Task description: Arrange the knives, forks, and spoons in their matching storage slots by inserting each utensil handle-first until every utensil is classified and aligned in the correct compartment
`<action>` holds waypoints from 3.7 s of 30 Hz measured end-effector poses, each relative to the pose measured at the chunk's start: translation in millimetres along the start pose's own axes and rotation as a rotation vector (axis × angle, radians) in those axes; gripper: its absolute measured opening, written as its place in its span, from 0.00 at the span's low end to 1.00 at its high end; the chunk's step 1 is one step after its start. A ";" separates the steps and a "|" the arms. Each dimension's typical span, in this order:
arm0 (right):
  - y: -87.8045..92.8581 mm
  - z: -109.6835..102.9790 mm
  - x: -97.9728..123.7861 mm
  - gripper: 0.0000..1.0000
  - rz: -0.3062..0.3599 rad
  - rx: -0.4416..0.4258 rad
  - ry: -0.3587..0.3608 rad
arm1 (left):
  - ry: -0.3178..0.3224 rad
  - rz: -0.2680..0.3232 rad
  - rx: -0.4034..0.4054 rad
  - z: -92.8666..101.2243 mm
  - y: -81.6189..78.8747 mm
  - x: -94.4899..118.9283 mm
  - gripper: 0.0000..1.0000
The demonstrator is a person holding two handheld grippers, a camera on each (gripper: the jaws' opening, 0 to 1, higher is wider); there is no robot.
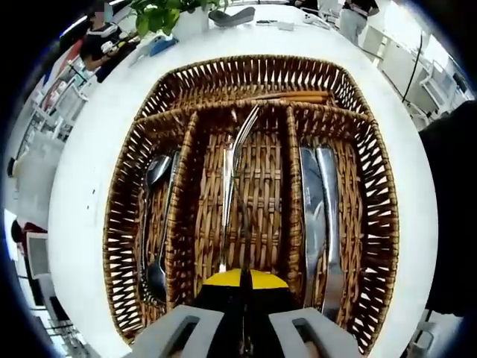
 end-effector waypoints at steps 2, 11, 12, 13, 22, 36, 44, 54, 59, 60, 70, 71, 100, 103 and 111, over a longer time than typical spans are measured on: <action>0.6 0.4 1.4 0.99 0.000 -0.002 0.003 | -0.002 -0.018 -0.012 -0.2 -2.2 -1.1 0.00; 0.7 -2.4 0.9 0.99 0.000 0.006 -0.002 | -0.009 -0.151 0.020 -0.7 -2.6 -3.0 0.00; 1.0 -2.4 0.9 0.99 -0.001 0.007 -0.001 | -0.008 -0.146 0.009 -2.3 -2.9 -3.4 0.00; 1.4 -2.8 1.0 0.99 -0.003 0.008 -0.003 | -0.004 -0.139 -0.029 -0.8 -3.0 -3.0 0.00; 0.8 -2.9 6.5 0.99 -0.003 0.019 0.003 | -0.061 -0.019 -0.010 -3.0 1.9 3.5 0.05; 1.1 -6.9 8.9 0.99 0.003 0.028 -0.004 | -0.059 0.149 0.124 -10.6 7.7 19.7 0.23; -2.7 -9.7 7.7 0.99 0.012 0.040 -0.005 | -0.006 0.338 0.430 -16.3 24.3 38.1 0.53; -9.1 -13.4 -3.9 0.99 0.000 0.065 -0.029 | -0.116 0.464 0.581 -14.0 57.9 63.1 1.00; -10.7 -12.5 -9.5 0.99 -0.017 0.077 -0.022 | -0.157 0.525 0.653 -12.1 70.8 79.4 1.00; -10.5 -12.1 -10.4 0.99 -0.020 0.075 -0.022 | -0.163 0.528 0.657 -10.7 72.6 82.8 1.00; -8.7 -7.1 -23.1 0.99 -0.046 0.067 -0.008 | -0.238 0.600 0.763 13.8 103.9 118.7 1.00; -8.3 -7.1 -24.3 0.99 -0.049 0.067 -0.011 | -0.239 0.607 0.782 15.0 105.9 121.0 1.00; -2.4 -7.9 -36.6 0.99 -0.085 0.081 -0.007 | -0.375 0.713 0.940 82.5 118.1 220.4 1.00; -2.9 -5.8 -37.5 0.99 -0.087 0.081 -0.007 | -0.365 0.716 0.969 88.4 117.1 221.6 1.00; -6.8 -4.5 -38.8 0.99 -0.087 0.088 -0.009 | -0.393 0.708 0.960 82.6 121.6 225.3 1.00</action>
Point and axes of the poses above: the point that each gripper's makers call its tool centre point, and the gripper's own axes: x roughly backward along the fingers, z roughly to its right, y roughly out of its underside, the point moved 8 cm from there along x, roughly backward along the fingers, and after that the axes turned 9 degrees about -y, right-handed, at the moved point
